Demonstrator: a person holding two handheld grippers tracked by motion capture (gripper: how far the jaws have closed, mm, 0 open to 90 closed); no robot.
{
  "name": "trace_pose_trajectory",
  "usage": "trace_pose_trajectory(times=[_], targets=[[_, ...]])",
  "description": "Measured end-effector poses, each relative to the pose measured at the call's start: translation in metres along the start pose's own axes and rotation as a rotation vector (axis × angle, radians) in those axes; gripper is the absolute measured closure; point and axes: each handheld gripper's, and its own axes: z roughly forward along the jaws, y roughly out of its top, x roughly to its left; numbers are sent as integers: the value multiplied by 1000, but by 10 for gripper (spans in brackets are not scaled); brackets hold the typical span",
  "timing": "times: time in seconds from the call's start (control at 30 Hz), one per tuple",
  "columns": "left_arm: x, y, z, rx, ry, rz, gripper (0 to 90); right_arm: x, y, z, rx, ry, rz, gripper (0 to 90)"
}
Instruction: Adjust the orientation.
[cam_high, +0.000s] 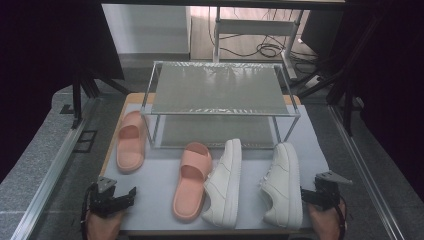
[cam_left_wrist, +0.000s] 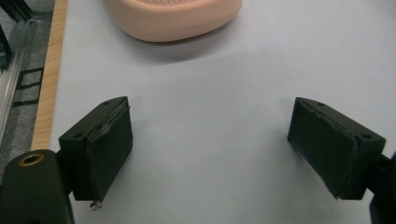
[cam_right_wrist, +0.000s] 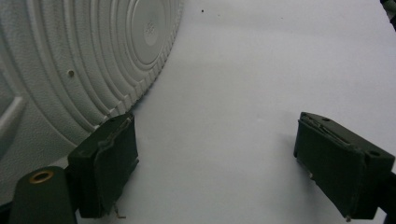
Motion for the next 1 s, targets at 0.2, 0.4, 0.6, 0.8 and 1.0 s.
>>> trace_pose_trajectory(times=[0.2, 0.4, 0.6, 0.8, 1.0], targets=[[0, 0, 0, 0, -3, -2, 142, 0, 0, 0, -2, -1, 1, 137], [1, 1, 0, 6, -7, 0, 142, 0, 0, 0, -2, -2, 0, 137], [1, 2, -1, 8, -9, 6, 149, 0, 0, 0, -2, -1, 1, 138], [1, 6, -5, -16, -32, -4, 186, 0, 0, 0, -2, -1, 1, 138], [2, 15, -11, -34, -59, -3, 218, 0, 0, 0, -2, -2, 1, 137]])
